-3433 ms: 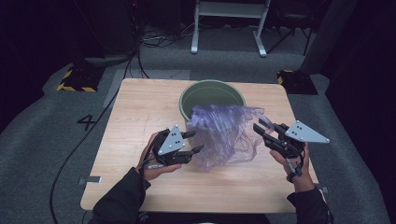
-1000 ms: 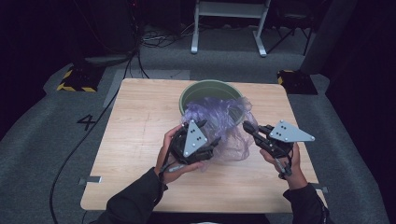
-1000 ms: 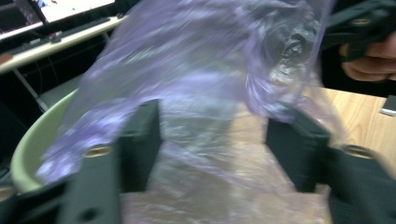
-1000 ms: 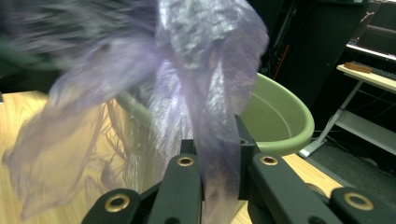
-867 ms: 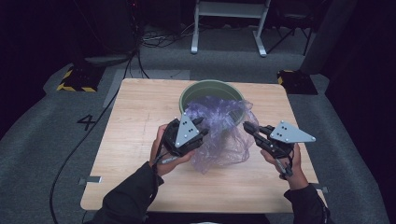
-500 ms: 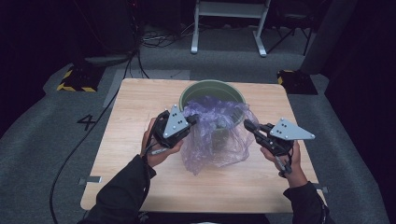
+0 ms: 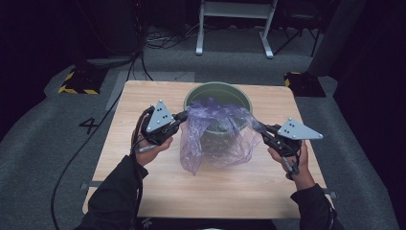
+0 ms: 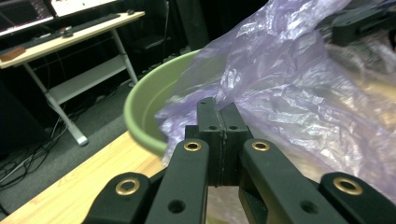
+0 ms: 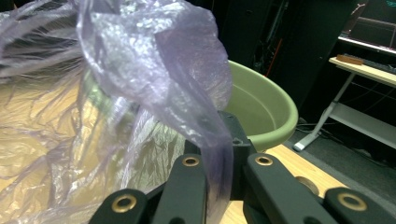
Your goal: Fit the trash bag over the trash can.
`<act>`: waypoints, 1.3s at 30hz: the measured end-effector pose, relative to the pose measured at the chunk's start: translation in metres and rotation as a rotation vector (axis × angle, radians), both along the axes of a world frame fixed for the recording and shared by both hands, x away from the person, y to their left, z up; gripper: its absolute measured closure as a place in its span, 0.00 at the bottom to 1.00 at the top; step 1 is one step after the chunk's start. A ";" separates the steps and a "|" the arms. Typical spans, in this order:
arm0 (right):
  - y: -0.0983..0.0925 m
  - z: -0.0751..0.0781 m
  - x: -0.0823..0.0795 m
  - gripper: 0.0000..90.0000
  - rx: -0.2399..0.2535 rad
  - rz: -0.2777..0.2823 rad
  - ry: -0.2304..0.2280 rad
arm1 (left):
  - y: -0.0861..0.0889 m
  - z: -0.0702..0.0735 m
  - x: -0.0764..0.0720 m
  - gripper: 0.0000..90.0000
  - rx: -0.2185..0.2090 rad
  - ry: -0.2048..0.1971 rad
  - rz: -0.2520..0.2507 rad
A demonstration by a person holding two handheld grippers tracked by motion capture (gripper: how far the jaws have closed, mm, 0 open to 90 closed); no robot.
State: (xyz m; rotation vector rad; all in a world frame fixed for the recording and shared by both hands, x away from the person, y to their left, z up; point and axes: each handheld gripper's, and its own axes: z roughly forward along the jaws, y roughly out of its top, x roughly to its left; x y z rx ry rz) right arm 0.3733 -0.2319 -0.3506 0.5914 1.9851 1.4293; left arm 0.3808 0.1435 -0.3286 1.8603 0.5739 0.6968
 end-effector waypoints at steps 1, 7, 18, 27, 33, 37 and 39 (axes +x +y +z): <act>0.000 0.001 0.003 0.99 -0.001 -0.009 0.004 | 0.001 -0.001 0.003 1.00 0.005 0.002 0.007; 0.000 0.001 0.028 1.00 -0.008 -0.057 0.041 | 0.010 -0.008 0.031 1.00 0.000 0.040 0.035; -0.010 -0.003 0.061 0.99 -0.028 -0.146 0.127 | 0.017 -0.018 0.073 1.00 -0.011 0.095 0.090; -0.018 -0.005 0.084 0.99 -0.030 -0.206 0.173 | 0.027 -0.030 0.104 1.00 -0.091 0.150 0.124; -0.013 -0.007 0.096 0.98 -0.040 -0.227 0.186 | 0.023 -0.037 0.113 1.00 -0.095 0.157 0.137; -0.008 -0.009 0.105 0.98 -0.045 -0.232 0.197 | 0.015 -0.042 0.120 1.00 -0.078 0.171 0.151; -0.006 -0.010 0.108 0.98 -0.053 -0.236 0.203 | 0.015 -0.042 0.122 1.00 -0.083 0.175 0.153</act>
